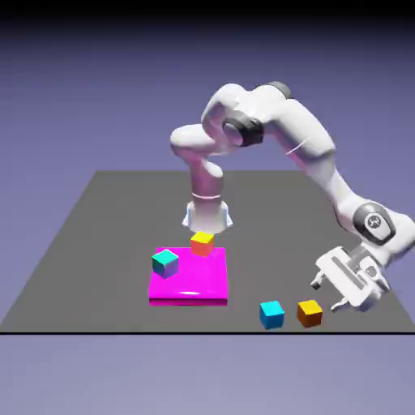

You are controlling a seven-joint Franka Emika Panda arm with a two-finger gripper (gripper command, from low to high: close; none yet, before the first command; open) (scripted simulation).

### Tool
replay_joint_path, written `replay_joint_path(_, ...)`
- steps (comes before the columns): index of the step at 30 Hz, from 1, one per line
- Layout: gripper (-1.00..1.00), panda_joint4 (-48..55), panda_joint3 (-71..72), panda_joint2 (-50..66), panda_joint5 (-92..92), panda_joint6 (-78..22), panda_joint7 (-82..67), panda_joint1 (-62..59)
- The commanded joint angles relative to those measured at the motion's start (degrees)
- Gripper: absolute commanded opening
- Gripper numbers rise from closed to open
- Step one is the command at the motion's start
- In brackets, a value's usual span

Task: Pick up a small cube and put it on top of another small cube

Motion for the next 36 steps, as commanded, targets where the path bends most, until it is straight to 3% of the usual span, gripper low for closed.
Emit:
replay_joint_path(1, -1.00, 0.00, 0.00, 0.00, 0.00, 0.00, 0.00, 0.00)
replay_joint_path(4, -1.00, 1.84, 2.64, -3.29, 3.56, -4.97, -2.03, 2.10)
replay_joint_path(31, -1.00, -40.97, -29.08, -47.17, 67.20, -4.94, 25.29, -19.75)
replay_joint_path(36, -1.00, -49.05, -29.00, -45.27, 67.35, 5.04, 25.23, -19.69)
